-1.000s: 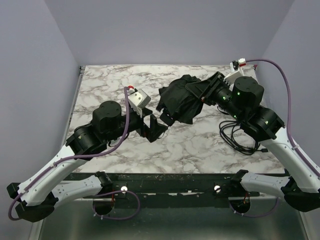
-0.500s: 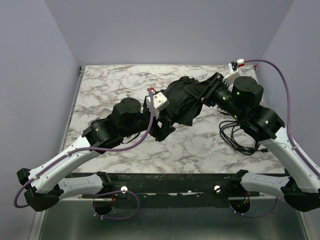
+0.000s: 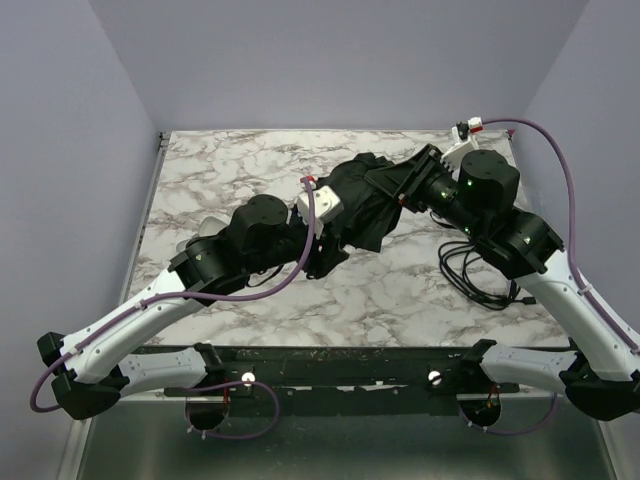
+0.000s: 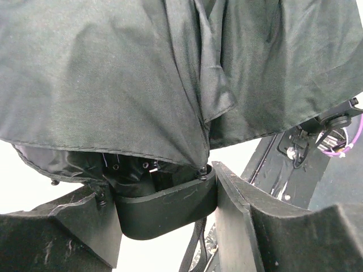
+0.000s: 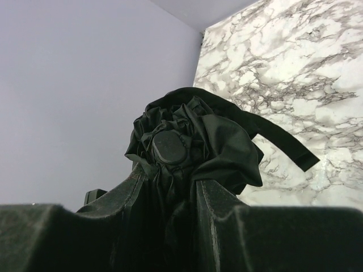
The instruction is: Open the umbrella
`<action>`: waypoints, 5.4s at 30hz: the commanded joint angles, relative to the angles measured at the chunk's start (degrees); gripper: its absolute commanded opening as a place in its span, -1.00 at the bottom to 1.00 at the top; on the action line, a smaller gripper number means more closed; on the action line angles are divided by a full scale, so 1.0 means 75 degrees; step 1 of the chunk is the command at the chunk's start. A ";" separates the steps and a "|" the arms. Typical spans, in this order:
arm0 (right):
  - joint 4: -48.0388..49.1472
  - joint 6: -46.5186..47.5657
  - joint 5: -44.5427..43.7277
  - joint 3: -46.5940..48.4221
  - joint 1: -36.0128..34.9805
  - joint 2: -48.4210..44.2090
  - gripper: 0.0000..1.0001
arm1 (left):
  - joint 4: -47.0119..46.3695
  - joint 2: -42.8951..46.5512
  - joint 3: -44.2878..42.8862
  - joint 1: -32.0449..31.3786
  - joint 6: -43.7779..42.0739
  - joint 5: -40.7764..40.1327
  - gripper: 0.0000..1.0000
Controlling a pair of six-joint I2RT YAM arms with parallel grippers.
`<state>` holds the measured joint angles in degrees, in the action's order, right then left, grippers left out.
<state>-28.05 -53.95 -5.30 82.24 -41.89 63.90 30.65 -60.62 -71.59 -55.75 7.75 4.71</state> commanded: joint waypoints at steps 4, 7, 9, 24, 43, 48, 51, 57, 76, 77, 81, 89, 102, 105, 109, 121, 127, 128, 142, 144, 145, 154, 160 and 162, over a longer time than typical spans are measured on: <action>-0.0687 0.0900 -0.0971 0.1093 -0.0063 0.0202 -0.99 | 0.0001 0.0482 0.0545 -0.0043 -0.0176 -0.0159 -1.00; -0.1106 0.1396 -0.1586 0.1836 -0.0034 0.0326 -0.99 | 0.0092 0.0988 0.1227 -0.0038 -0.0030 -0.0145 -1.00; -0.1219 0.1501 -0.1731 0.2126 -0.0009 0.0381 -0.99 | 0.0164 0.1348 0.1641 -0.0038 0.0104 -0.0127 -1.00; -0.1067 0.1117 -0.0891 0.1756 -0.0005 0.0448 -0.99 | 0.0816 0.2029 0.1641 -0.0043 0.0392 -0.0289 0.97; -0.1304 0.1366 -0.0804 0.2159 -0.0002 0.0754 -0.99 | 0.1119 -0.0209 0.0572 -0.0042 -0.0108 0.0011 0.00; -0.1827 0.2084 -0.1356 0.3658 0.0098 0.1521 -0.99 | 0.1076 0.0079 0.1397 -0.0043 0.0219 0.0129 -0.21; -0.2153 0.2311 -0.1217 0.4665 0.0411 0.2111 -0.99 | 0.1057 0.0475 0.2013 -0.0066 0.0495 0.0289 -0.21; -0.2427 0.2334 -0.0551 0.6092 0.1375 0.2809 -0.99 | 0.1293 0.1398 0.2979 -0.0096 0.1043 0.0405 -0.21; -0.1883 0.1903 0.1530 0.4606 0.2635 0.2585 -0.99 | 0.1271 0.1238 0.2407 -0.0102 0.0996 -0.0227 0.57; -0.1903 0.1904 0.1563 0.4543 0.2633 0.2562 -0.99 | 0.1251 0.1100 0.2257 -0.0102 0.0989 -0.0241 0.60; -0.1817 0.1839 0.1701 0.4271 0.2632 0.2451 -0.99 | 0.0964 0.0372 0.1757 -0.0102 0.0990 -0.0248 0.66; -0.1905 0.1857 0.1754 0.4406 0.2644 0.2444 -0.99 | -0.0044 -0.0977 0.1916 -0.0102 0.1417 0.0023 0.65; -0.2125 0.1888 0.1591 0.5033 0.2716 0.2680 -0.99 | -0.1655 -0.1469 0.3612 -0.0114 0.2612 0.1466 -0.22; -0.2119 0.1885 0.1619 0.5031 0.2795 0.2755 -0.99 | -0.1804 -0.1354 0.3879 -0.0102 0.2778 0.1691 -1.00; -0.1908 0.1780 0.1781 0.4755 0.2853 0.2772 -0.99 | -0.2266 -0.0832 0.4278 -0.0109 0.3342 0.2090 -1.00; -0.2470 0.1944 0.1118 0.4198 0.2890 0.2555 1.00 | -0.1945 -0.0155 0.2612 -0.0010 0.5012 0.2796 -1.00; -0.1649 0.1552 0.1517 0.3443 0.2890 0.1439 1.00 | -0.2823 -0.0320 0.1785 0.0439 0.6025 0.3729 -1.00; -0.1436 0.1373 0.1600 0.3209 0.2890 0.1192 1.00 | -0.3207 -0.0331 0.1799 0.0550 0.6325 0.3975 -1.00; 0.0856 0.0083 0.1627 0.1224 0.2884 -0.0979 0.93 | -0.6844 -0.0463 0.2186 0.1632 0.9167 0.5143 -1.00; 0.1305 -0.0385 0.1798 0.0359 0.2890 -0.1200 0.79 | -0.7406 -0.0466 0.2362 0.1631 0.9592 0.5065 -1.00; 0.1350 -0.0537 0.1825 0.0059 0.2890 -0.1229 0.66 | -0.7643 -0.0482 0.2443 0.1631 0.9797 0.5020 -1.00; 0.2242 -0.1242 0.2420 -0.1205 0.2878 -0.0735 0.35 | -0.9079 -0.0578 0.2645 0.1551 1.0669 0.4973 -1.00; 0.2491 -0.1281 0.2586 -0.1149 0.2788 -0.0081 0.35 | -0.9256 -0.0577 0.2678 0.1448 1.0626 0.4953 -1.00; 0.2671 -0.1340 0.2617 -0.1151 0.2699 0.0132 0.34 | -0.9320 -0.0640 0.2656 0.1389 1.0619 0.4976 -1.00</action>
<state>-13.21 -62.59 11.97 72.99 -20.56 62.83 -28.99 -65.82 -50.74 -44.36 89.49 41.04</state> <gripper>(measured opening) 0.678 0.069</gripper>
